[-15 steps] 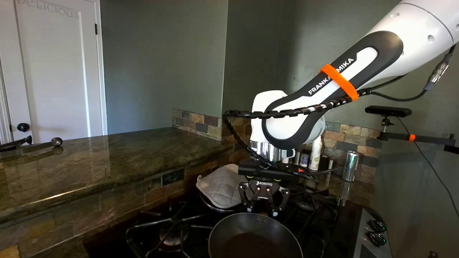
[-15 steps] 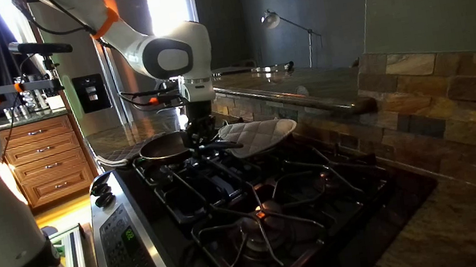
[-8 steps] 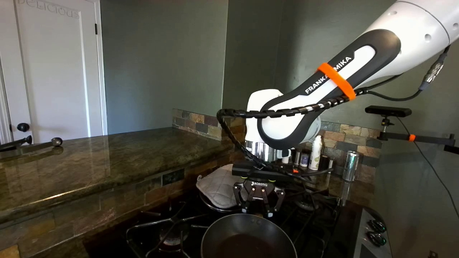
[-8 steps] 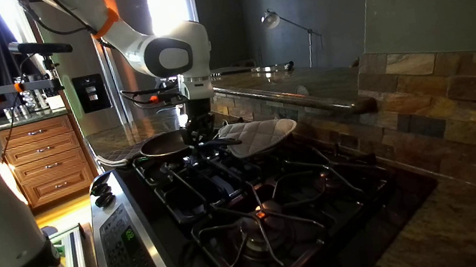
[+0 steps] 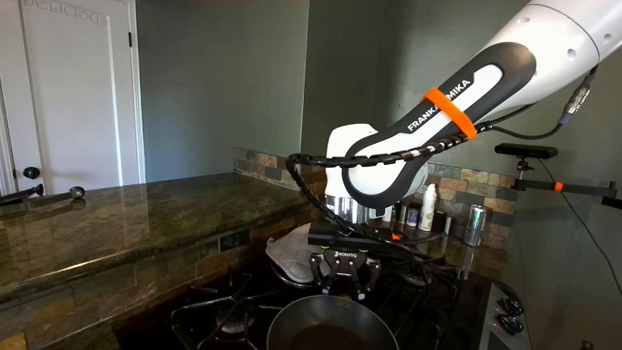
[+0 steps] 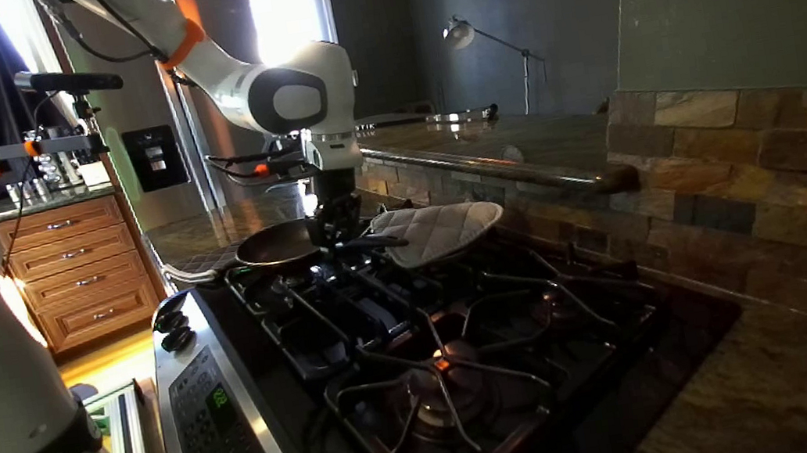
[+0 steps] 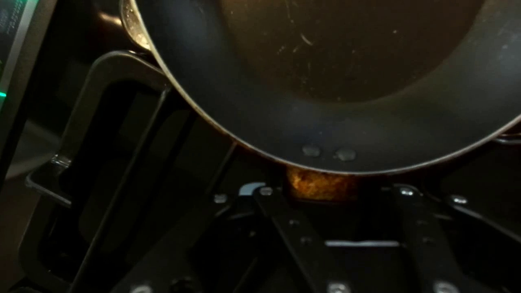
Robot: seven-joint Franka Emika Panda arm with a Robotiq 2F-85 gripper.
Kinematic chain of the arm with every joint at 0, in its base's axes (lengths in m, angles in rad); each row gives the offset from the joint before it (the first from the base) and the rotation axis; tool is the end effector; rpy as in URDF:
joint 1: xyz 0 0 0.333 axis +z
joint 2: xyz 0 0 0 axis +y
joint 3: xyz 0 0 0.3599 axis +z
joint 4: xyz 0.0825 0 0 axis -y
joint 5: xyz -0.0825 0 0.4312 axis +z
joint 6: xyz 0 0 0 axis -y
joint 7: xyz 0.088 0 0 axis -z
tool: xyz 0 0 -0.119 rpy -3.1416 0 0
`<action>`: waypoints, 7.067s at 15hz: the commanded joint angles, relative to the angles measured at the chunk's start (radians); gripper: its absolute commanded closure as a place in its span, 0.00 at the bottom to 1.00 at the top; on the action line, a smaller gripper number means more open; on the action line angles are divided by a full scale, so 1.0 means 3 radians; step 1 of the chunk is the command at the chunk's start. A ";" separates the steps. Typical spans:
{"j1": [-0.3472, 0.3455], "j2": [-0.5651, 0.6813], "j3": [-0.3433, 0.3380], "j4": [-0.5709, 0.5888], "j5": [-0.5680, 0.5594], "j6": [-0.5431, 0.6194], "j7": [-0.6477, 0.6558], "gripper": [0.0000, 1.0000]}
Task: Move the pan to the left then put the glass lid on the pan.
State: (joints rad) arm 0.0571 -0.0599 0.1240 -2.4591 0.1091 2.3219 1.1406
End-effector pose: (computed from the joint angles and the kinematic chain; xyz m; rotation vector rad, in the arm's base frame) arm 0.4832 0.0912 0.3097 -2.7182 1.5520 0.1624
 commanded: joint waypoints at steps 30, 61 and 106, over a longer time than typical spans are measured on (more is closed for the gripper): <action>-0.0211 -0.0351 -0.0217 0.0459 -0.0754 -0.0183 -0.1399 0.00; -0.0180 0.0599 -0.0313 0.0806 -0.0538 0.0631 -0.2656 0.10; -0.0048 0.1086 -0.0474 0.1342 -0.0589 0.0627 -0.2663 0.59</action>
State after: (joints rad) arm 0.0251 0.2366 -0.0029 -2.0790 -0.0601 2.5443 0.3496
